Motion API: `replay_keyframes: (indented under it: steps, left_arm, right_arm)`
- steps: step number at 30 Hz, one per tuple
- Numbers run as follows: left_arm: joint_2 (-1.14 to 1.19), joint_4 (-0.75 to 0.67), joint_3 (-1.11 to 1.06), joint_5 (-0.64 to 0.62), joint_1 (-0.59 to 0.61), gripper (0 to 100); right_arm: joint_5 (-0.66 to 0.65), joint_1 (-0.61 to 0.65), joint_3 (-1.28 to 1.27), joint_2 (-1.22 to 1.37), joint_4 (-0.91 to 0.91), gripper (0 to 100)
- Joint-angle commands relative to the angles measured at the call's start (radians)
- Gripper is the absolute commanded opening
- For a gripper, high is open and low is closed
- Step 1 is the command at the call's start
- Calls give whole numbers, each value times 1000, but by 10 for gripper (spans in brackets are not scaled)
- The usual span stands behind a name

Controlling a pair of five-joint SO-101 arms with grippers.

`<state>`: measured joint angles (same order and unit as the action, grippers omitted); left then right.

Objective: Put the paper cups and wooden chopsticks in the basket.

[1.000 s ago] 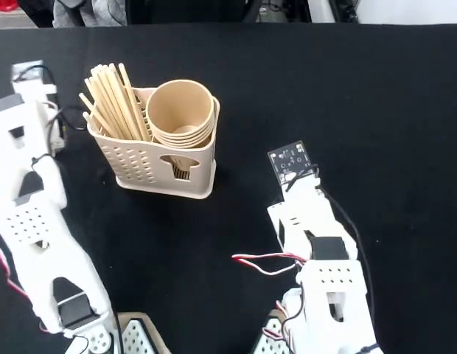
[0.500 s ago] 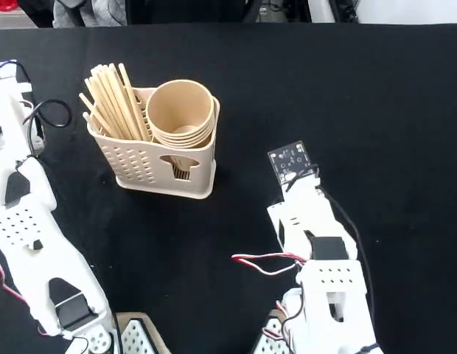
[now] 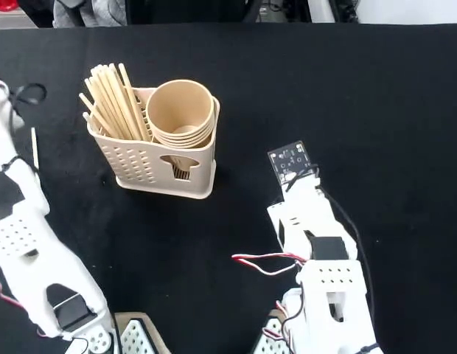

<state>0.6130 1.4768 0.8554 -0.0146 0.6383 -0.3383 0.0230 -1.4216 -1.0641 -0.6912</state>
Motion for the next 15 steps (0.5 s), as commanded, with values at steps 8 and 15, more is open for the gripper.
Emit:
replay_keyframes:
  steps: [8, 15]
  left_arm:
    - [-488, 152, 70, 9, 7, 30]
    - [-404, -72, -360, 60, 1, 37]
  right_arm:
    - [-6, 12, 8, -21, 12, 15]
    - [-6, 11, 8, -21, 11, 15]
